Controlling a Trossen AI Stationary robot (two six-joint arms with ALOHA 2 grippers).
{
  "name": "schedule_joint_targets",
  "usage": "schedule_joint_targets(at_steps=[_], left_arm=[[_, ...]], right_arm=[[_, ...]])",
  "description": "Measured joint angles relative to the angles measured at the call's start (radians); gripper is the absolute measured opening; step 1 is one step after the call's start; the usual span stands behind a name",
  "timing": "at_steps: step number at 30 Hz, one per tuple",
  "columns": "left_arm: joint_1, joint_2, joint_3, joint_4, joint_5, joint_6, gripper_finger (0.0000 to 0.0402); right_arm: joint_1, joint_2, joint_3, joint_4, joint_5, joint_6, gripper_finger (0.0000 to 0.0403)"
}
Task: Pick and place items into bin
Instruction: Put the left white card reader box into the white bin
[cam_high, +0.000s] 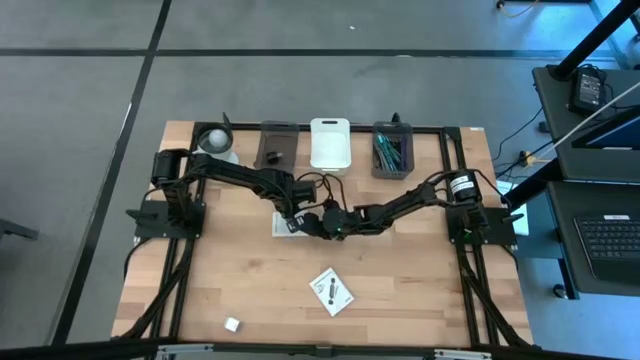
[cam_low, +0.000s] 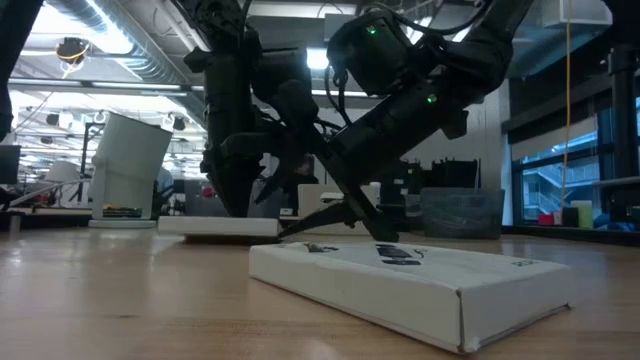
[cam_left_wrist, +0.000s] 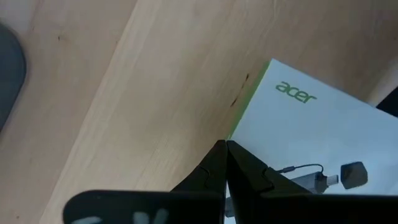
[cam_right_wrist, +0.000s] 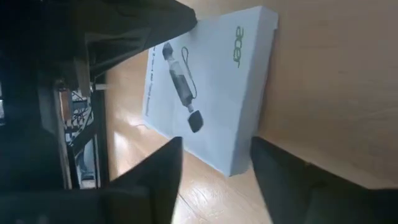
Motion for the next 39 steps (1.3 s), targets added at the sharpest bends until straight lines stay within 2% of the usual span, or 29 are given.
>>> schedule_joint_targets(at_steps=[9,11,15,22,32,39], left_arm=[[-0.001,0.000,0.000,-0.006,0.006,0.000,0.0003],[-0.001,0.000,0.000,-0.007,0.007,-0.002,0.0003],[-0.001,0.000,0.000,-0.007,0.008,-0.003,0.0003],[-0.001,0.000,-0.001,-0.007,0.021,-0.003,0.0003],[0.006,-0.015,-0.003,-0.007,0.022,0.008,0.0003],[0.005,-0.046,-0.005,-0.030,0.020,0.018,0.0003]], right_arm=[[0.000,0.000,-0.001,-0.005,0.001,-0.047,0.0022],[0.001,0.000,-0.001,-0.005,0.003,-0.051,0.0008],[0.001,0.000,-0.001,-0.010,-0.004,-0.053,0.0012],[0.016,0.000,-0.001,-0.012,-0.080,-0.042,0.0021],[0.067,0.000,-0.001,-0.020,-0.079,-0.005,0.0136],[0.068,0.000,-0.002,-0.021,-0.075,-0.004,0.0179]])
